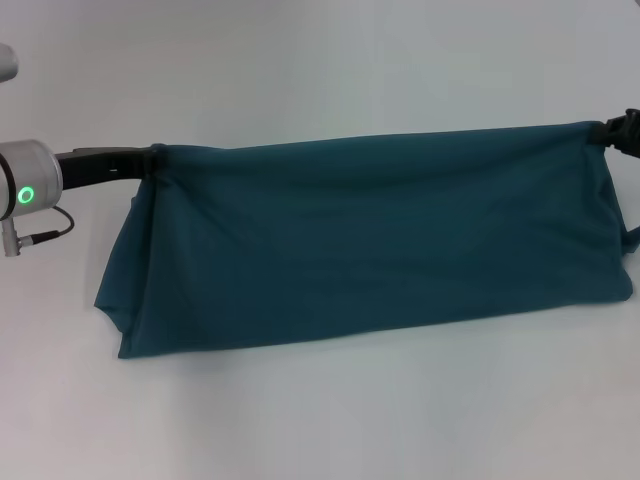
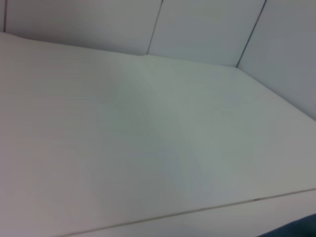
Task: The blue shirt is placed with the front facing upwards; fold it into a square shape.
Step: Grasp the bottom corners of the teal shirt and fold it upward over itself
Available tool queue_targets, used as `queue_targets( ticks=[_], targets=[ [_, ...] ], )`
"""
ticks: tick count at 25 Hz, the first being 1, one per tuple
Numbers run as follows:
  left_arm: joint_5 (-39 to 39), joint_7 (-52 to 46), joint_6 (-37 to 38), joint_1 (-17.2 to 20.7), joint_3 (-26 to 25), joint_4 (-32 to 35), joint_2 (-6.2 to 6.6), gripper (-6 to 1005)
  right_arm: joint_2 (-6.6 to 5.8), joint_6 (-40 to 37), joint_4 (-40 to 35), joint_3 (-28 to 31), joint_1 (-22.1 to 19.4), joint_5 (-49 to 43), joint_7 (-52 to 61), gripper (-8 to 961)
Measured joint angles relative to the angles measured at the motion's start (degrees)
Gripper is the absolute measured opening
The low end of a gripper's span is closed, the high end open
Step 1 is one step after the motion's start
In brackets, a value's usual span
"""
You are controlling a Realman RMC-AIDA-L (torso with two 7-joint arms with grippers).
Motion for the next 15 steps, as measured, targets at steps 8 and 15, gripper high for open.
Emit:
queue_targets(
  ticks=[8, 15],
  targets=[
    [-1.4, 7.1, -10.9, -0.7, -0.4, -1.4, -3.06, 12, 0.35, 10.9, 5.5, -0.1, 2.8, 1.6, -3.2, 174],
    [-8.7, 21.8, -21.7, -1.3, 1.1, -3.3, -7.04, 104, 3.24, 19.5, 8.6, -0.1, 4.1, 8.1, -14.7, 200]
  ],
)
